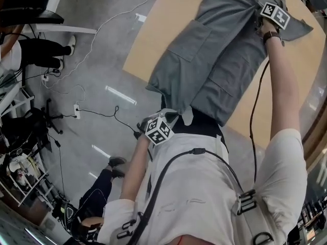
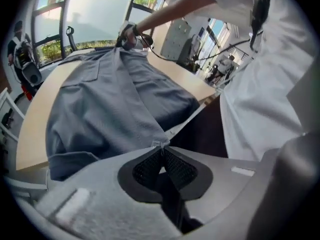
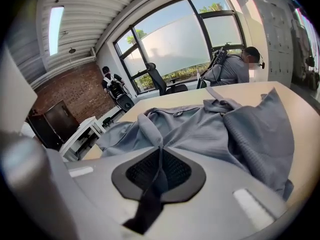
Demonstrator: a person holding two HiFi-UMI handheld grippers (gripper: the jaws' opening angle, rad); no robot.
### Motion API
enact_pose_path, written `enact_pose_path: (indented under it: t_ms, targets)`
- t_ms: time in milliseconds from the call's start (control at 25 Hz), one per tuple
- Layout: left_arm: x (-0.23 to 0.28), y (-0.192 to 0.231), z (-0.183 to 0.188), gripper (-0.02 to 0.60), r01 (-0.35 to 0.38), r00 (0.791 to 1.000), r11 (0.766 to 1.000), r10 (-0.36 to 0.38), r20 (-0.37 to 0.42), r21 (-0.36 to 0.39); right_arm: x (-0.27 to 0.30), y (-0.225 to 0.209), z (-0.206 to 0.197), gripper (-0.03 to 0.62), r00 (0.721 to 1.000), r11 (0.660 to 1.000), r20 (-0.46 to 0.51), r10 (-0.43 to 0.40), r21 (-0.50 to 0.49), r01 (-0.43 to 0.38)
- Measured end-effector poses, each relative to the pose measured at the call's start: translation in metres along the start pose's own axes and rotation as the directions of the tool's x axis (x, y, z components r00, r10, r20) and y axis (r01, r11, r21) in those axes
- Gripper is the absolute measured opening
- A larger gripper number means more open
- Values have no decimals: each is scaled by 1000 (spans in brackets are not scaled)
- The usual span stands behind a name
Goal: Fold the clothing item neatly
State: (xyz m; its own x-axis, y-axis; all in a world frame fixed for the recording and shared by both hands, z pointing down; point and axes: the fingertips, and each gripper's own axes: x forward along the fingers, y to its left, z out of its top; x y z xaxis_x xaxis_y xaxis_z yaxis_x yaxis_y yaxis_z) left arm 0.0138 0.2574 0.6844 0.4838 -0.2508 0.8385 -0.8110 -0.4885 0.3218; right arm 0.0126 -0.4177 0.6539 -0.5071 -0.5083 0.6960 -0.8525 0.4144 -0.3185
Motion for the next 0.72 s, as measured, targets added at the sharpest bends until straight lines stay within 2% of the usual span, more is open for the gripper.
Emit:
enact_pose_path:
  t_ms: [80, 160, 200, 240, 320, 440, 560, 640, 720]
  targets:
    - [14, 4, -20, 20, -10, 998, 1000, 11, -54, 13, 3, 1, 5, 25, 1000, 999, 0, -2, -44, 2]
    - [19, 10, -26, 10, -16, 999, 1000, 15, -48, -11, 6, 5, 8, 29, 1000, 990, -11, -8, -144, 6]
    - [19, 13, -24, 46, -17, 999, 999, 16, -29, -33, 7, 8, 9, 83, 1000, 977, -17, -14, -213, 10]
    - [15, 17, -21, 71, -21, 1000, 998, 21, -8, -58, 5, 13, 10, 172, 1000, 959, -18, -18, -282, 12]
    - [2, 27, -15, 74, -44, 998, 994, 48, 34, -102, -4, 22, 10, 204, 1000, 930, -8, 0, -368, -3]
    - [-31, 50, 1, 72, -94, 989, 987, 109, 104, -133, -37, 28, 9, 187, 997, 937, 43, 69, -346, -50]
    - [-74, 81, 34, 72, -149, 961, 973, 184, 206, -175, -86, 34, -5, 169, 988, 928, 112, 102, -368, -54]
    - [-99, 96, 65, 71, -156, 930, 959, 222, 291, -235, -122, 40, -26, 143, 985, 909, 127, 115, -414, -53]
    - [-120, 115, 102, 69, -156, 895, 949, 253, 368, -273, -154, 47, -45, 144, 980, 906, 130, 151, -414, -84]
